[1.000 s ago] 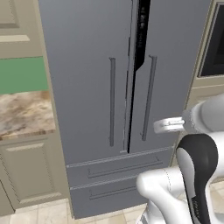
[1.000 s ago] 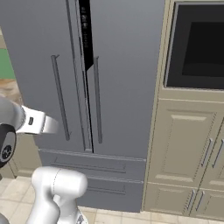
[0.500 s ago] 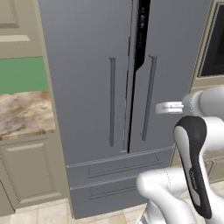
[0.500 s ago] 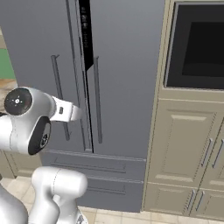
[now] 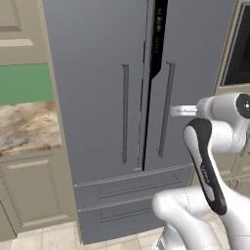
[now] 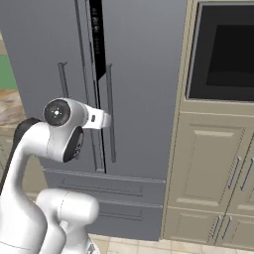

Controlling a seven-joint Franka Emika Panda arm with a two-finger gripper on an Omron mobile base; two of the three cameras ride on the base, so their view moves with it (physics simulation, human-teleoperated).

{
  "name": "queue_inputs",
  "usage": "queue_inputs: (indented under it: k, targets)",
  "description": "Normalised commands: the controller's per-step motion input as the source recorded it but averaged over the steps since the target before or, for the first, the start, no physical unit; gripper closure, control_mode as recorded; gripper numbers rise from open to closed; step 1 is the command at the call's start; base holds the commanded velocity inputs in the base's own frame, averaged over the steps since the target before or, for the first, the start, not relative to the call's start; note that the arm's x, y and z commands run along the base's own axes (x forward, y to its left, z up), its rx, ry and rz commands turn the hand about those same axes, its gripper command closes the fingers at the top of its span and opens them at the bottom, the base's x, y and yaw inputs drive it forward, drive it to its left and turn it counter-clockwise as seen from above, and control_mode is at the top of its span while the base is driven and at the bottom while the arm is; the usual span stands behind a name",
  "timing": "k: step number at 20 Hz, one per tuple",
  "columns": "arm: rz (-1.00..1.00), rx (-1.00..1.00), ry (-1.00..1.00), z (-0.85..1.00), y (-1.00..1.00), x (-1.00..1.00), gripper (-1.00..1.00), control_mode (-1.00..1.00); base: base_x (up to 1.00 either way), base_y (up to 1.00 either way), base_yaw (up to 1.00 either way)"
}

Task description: Place one of the steaks on the plate and the other in the bowl. Then place the bowl in the fridge.

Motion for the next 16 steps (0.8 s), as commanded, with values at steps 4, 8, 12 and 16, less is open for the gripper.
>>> queue_inputs:
  k: [4,8,12,16]
  targets:
    - [0.00,0.00,0.00,-0.06,-0.08,0.73,-1.00,-1.00,0.00,0.00,0.00]
    - [0.00,0.00,-0.04,-0.09,0.00,0.72,-1.00,-1.00,0.00,0.00,0.00]
    - [0.00,0.00,-0.01,-0.05,-0.02,0.68,-1.00,-1.00,0.00,0.00,0.00]
    - [0.00,-0.02,-0.04,-0.14,-0.06,0.71,-1.00,-1.00,0.00,0.00,0.00]
